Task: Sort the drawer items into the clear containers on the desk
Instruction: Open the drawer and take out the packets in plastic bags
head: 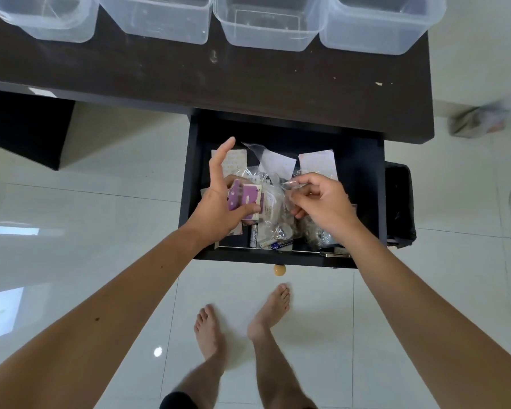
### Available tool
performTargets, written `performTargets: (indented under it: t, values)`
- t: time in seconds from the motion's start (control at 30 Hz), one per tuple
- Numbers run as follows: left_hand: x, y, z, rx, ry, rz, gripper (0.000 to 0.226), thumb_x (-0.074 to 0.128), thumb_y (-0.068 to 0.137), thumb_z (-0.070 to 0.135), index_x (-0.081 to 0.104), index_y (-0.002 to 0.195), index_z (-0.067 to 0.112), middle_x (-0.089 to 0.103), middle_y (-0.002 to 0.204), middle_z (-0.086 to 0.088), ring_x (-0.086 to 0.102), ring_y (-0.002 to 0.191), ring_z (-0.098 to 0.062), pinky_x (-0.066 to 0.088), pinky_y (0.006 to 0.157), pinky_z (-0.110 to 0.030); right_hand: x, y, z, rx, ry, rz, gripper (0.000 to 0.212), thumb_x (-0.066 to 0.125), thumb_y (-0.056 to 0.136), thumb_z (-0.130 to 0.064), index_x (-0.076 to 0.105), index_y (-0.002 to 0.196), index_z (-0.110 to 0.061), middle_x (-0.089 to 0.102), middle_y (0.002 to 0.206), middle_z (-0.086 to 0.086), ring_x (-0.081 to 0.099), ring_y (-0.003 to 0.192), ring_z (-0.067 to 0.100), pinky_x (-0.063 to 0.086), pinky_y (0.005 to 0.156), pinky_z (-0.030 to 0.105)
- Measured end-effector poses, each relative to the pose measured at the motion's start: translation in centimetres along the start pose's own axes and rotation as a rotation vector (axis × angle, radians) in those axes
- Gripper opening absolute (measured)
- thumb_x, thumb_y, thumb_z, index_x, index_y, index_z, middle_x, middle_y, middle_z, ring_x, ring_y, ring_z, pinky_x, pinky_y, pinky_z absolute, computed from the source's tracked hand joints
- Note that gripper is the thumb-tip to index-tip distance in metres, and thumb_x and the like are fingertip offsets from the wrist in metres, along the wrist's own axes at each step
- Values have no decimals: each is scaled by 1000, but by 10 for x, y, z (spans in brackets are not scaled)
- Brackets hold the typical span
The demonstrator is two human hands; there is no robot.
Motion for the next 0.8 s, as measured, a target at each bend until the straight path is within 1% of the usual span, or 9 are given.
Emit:
performTargets:
  t: [0.03, 0.07, 0.13, 0.2, 0.33, 0.43, 0.53, 0.67, 0.8]
  values:
    - [1, 0, 1, -8, 4, -39, 117, 84, 85, -2, 15, 149, 68, 20, 155, 42, 55, 136, -19, 64, 92, -34, 0, 0, -1, -19, -33, 6, 16, 76, 96, -6, 75, 108, -17, 76, 78, 6, 76, 65, 21, 61, 66, 33]
    - [2, 0, 1, -33, 19, -80, 108, 82, 88, 1, 22, 151, 66, 28, 153, 39, 58, 133, -17, 64, 94, -36, -1, -1, -2, -37, -63, 6, 15, 76, 96, -6, 76, 107, -17, 76, 77, 4, 74, 62, 17, 61, 65, 29]
    - [3, -1, -2, -94, 54, -119, 92, 81, 91, 7, 35, 150, 59, 52, 143, 18, 71, 113, -18, 65, 92, -38, 0, 0, -3, -65, -100, -2, 13, 77, 96, -9, 77, 106, -17, 75, 75, 3, 73, 61, 14, 61, 66, 28]
    - [3, 0, -7, -138, 33, -95, 80, 81, 91, 8, 42, 146, 51, 64, 124, 2, 76, 98, -20, 67, 84, -36, 0, 0, -4, -82, -101, 1, 13, 77, 97, -10, 78, 107, -18, 75, 76, 1, 73, 63, 14, 61, 67, 28]
    - [1, 2, -9, -164, 78, -57, 49, 81, 91, 14, 56, 128, 34, 66, 117, 5, 77, 91, -17, 67, 76, -30, -2, 2, -6, -79, -46, 22, 13, 74, 99, -13, 78, 109, -20, 76, 88, 9, 76, 68, 20, 62, 72, 30]
    - [0, 2, -10, -195, 71, -47, 38, 78, 94, 16, 58, 124, 29, 69, 111, 4, 78, 82, -12, 65, 68, -25, -3, 5, -6, -73, -1, 17, 13, 73, 100, -13, 78, 110, -20, 76, 90, 12, 78, 76, 34, 66, 82, 46]
    - [-2, 3, -11, -180, 31, -27, 27, 76, 96, 17, 61, 116, 24, 70, 108, -2, 79, 80, -19, 67, 72, -36, -4, 8, -4, -73, 32, 19, 14, 74, 100, -10, 79, 108, -19, 76, 87, 11, 76, 74, 33, 66, 82, 53]
    - [-2, 5, -13, -171, 9, -9, 17, 76, 95, 16, 63, 106, 20, 71, 101, -5, 79, 77, -23, 68, 73, -42, -2, 8, -1, -53, 32, -2, 14, 76, 98, -12, 78, 111, -16, 77, 88, 10, 77, 75, 28, 66, 82, 47]
    - [-3, 7, -17, -160, 14, 28, 17, 80, 92, 16, 67, 99, 25, 55, 122, -4, 75, 93, -26, 68, 72, -39, -3, 6, 3, -44, 32, -12, 15, 79, 96, -13, 79, 109, -20, 77, 91, 8, 77, 76, 26, 64, 78, 35]
Point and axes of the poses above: each hand's wrist, its own y-axis towards the middle knuckle, its own x-axis out of the palm, z = x × y, the point moved 3 cm from there along y, towards the middle knuckle
